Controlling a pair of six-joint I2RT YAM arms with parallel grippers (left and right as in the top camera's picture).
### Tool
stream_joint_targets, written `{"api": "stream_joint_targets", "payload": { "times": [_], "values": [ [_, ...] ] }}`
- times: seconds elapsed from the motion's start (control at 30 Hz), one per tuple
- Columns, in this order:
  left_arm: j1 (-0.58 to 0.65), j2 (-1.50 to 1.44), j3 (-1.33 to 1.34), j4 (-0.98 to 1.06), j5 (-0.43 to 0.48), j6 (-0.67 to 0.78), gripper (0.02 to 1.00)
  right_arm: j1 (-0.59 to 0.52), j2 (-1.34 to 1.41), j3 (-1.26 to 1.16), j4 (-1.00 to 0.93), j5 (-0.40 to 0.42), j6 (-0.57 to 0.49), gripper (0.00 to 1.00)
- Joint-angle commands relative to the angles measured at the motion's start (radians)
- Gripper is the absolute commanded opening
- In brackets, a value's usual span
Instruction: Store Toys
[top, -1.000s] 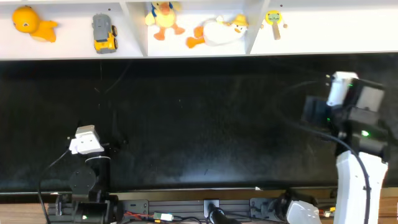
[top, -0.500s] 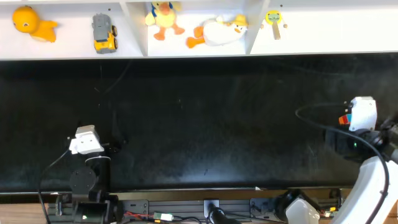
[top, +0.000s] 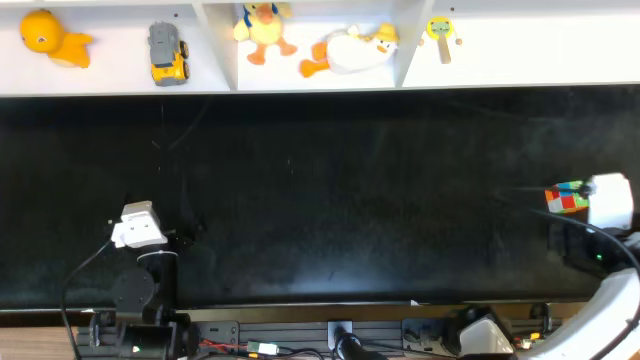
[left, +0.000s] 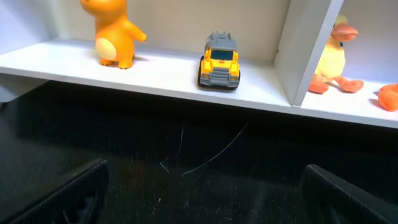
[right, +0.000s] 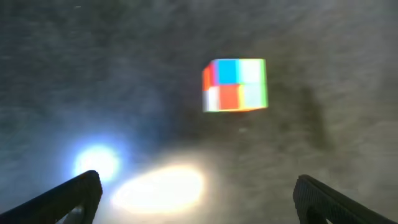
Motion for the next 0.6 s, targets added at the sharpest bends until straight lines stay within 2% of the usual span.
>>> {"api": "stream_joint_targets", "payload": {
  "times": [0.03,0.17,0.43,0.6],
  "values": [
    [0.004,-0.01,-0.002,-0.002,-0.005,0.021,0.998,-0.058,0.0,-0.052,0.103,-0.088,-0.081,0.996],
    [0.004,-0.01,-0.002,-0.002,-0.005,0.021,0.998,-0.066,0.015,-0.105,0.194,-0.099,-0.08,0.996],
    [0.004,-0.01,-0.002,-0.002,-0.005,0.021,0.998,-0.066,0.132,-0.129,0.268,-0.203,-0.087,0.996],
    [0.004,-0.01,-0.002,-0.002,-0.005,0.021,0.998,-0.069,0.204,-0.129,0.338,-0.209,-0.087,0.996]
  ]
}}
